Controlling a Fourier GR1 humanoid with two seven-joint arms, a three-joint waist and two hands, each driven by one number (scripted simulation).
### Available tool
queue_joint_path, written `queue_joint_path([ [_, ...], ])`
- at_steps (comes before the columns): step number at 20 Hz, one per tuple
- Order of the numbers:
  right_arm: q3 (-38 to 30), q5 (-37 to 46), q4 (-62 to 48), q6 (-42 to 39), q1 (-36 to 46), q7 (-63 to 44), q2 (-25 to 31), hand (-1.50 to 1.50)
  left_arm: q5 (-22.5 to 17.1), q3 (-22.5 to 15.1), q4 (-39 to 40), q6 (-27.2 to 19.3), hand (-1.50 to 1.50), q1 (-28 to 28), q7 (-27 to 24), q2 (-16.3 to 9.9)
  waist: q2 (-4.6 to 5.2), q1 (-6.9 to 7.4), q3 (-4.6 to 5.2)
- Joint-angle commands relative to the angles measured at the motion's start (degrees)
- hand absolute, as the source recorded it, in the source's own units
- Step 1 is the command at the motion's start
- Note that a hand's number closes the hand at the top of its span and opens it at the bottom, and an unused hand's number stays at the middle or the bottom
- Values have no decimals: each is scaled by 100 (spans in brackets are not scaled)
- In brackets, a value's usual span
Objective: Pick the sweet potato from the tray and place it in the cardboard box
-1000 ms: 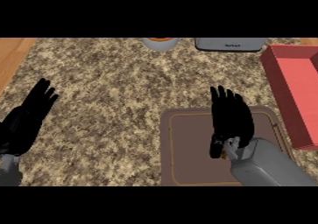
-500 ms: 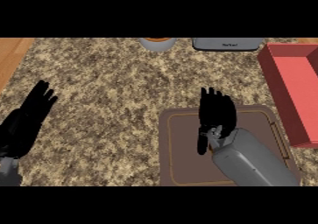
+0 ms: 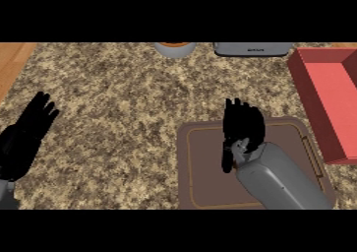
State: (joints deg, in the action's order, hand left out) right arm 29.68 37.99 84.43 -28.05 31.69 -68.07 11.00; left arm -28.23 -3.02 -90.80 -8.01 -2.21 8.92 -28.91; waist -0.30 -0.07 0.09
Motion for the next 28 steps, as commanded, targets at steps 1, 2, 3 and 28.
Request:
queue_joint_path([
  [1, -85, 204, -351, -491, 232, -1051, -235, -150, 84, 21, 38, 218, 0, 282, -320, 62, 20, 57, -1],
  [2, -144, 168, 136, -698, 160, -1271, -253, -150, -9, 51, -257, 78, 0, 222, 54, 20, -4, 14, -5],
  [3, -40, 361, -30, -533, 28, -1098, -227, -150, 107, 7, -350, -51, 0, 222, 108, 27, 2, 22, -6],
  [28, -836, 1851, -1004, -1241, -122, -652, -1087, -150, 127, 347, -421, 303, 0, 279, 242, 141, 13, 49, -6],
])
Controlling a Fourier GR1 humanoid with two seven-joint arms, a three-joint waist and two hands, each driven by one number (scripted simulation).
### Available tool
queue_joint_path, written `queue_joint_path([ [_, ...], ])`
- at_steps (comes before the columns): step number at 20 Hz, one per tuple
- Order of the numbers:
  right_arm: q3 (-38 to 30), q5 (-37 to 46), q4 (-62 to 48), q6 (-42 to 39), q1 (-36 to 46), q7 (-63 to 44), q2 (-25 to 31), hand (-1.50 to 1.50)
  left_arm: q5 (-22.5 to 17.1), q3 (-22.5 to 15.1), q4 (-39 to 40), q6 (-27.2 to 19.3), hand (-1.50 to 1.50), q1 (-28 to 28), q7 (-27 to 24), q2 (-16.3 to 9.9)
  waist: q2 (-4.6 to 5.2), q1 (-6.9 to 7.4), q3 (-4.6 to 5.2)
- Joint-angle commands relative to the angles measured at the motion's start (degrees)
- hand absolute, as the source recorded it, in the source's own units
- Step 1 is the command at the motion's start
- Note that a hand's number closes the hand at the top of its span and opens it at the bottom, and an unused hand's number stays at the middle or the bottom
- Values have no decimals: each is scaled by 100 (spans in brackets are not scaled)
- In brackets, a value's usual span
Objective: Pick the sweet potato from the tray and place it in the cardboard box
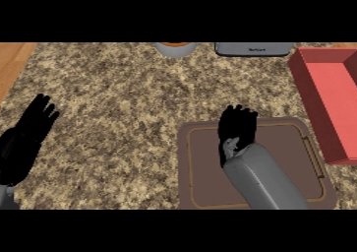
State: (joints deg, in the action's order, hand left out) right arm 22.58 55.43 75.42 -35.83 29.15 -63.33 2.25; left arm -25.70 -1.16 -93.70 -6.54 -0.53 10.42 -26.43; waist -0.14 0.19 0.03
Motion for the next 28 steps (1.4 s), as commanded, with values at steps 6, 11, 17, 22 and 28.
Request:
queue_joint_path([
  [6, -158, 331, -109, -342, -222, -884, -218, -150, 225, -83, -319, -242, 0, 141, 223, 259, -1, 10, -4],
  [11, -260, 443, -342, -261, -540, -513, -111, -150, 125, 184, 441, 203, 0, -198, -112, 239, 14, -41, 0],
  [17, -453, 670, -54, -490, -650, -463, -112, -150, 172, 303, 306, 356, 0, -12, -42, 202, 7, -18, -1],
  [22, -358, 797, -324, -237, -631, -378, -219, -150, 350, 311, 689, 391, 0, -398, -134, 354, 20, -24, -1],
  [28, -249, 1285, -377, 184, -859, 424, -160, 150, 468, 451, 473, 643, 0, 21, -157, 432, 16, 0, -3],
])
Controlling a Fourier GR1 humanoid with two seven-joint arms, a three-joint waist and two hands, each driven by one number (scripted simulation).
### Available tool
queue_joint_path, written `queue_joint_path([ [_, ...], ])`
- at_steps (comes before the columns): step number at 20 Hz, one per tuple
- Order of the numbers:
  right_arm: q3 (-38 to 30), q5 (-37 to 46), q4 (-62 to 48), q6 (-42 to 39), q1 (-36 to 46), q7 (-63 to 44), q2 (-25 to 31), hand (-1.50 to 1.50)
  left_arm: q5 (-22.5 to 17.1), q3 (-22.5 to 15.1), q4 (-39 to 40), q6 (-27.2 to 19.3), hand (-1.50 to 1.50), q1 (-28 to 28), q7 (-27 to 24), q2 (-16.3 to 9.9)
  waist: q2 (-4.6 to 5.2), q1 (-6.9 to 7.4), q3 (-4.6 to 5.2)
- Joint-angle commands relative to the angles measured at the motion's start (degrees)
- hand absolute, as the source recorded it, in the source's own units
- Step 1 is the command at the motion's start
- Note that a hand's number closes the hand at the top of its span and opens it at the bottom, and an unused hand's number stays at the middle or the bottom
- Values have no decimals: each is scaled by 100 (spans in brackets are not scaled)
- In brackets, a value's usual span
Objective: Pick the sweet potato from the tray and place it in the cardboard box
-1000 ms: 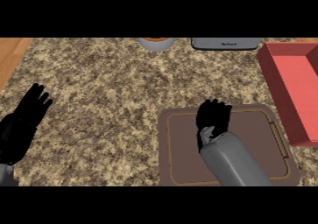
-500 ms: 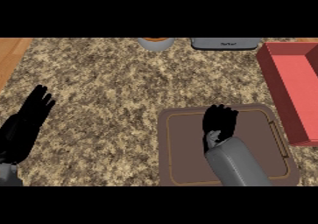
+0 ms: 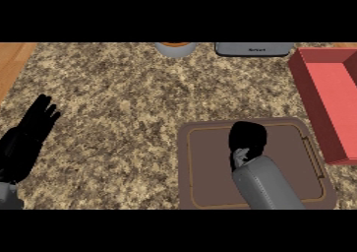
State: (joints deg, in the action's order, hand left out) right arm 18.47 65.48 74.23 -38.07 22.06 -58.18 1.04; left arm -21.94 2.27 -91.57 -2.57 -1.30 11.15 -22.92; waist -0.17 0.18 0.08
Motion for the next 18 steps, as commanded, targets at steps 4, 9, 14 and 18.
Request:
queue_joint_path([
  [4, 0, 313, 513, -389, -154, -229, -87, 150, 338, 43, -96, -55, 0, -26, 143, 334, 10, -23, -7],
  [9, 86, 615, -12, 123, -193, 202, -67, 150, 616, -115, -198, -122, 0, -55, 55, 639, 14, -23, -7],
  [14, -2227, -421, -1092, 1375, 1428, 1208, 485, 150, 301, 84, -306, 185, 0, -18, 121, 300, 134, 210, -29],
  [18, -2758, -504, -2129, 2378, 2042, 1614, 703, 150, 209, 116, -248, 218, 0, -158, 205, 325, 162, 326, -25],
])
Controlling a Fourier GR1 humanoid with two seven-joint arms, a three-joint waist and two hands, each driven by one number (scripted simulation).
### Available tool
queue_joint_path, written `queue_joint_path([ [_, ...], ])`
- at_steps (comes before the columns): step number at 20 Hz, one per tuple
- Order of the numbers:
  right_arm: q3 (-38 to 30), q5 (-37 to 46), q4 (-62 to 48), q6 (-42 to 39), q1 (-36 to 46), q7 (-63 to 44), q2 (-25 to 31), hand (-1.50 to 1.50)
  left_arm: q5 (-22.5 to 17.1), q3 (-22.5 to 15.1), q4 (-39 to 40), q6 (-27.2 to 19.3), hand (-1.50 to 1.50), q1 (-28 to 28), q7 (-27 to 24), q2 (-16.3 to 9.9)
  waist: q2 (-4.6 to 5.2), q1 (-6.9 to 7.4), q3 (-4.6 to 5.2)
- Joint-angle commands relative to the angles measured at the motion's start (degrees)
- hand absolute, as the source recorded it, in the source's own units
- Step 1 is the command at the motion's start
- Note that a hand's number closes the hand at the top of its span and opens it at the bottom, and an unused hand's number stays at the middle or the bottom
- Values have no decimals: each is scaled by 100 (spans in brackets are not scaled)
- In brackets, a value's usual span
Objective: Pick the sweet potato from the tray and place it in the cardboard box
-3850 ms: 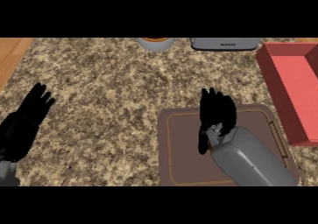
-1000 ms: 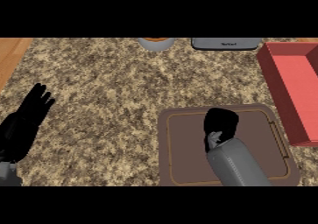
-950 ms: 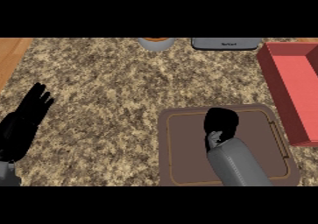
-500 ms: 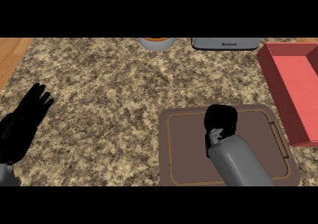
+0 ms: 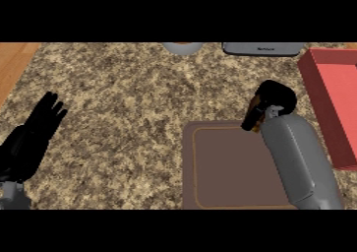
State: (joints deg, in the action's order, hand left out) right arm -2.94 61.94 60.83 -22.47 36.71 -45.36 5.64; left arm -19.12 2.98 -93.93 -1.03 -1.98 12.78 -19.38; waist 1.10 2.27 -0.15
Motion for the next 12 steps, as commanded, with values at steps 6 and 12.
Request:
queue_joint_path([
  [6, -647, 288, -2313, 1900, 1669, 517, 450, 150, -88, 108, 79, 163, 0, -114, 35, -18, -14, 69, 9],
  [12, -378, 606, -2017, 2347, 2293, 527, 526, 150, 157, -30, 102, -39, 0, -35, 58, 177, -78, -75, 14],
])
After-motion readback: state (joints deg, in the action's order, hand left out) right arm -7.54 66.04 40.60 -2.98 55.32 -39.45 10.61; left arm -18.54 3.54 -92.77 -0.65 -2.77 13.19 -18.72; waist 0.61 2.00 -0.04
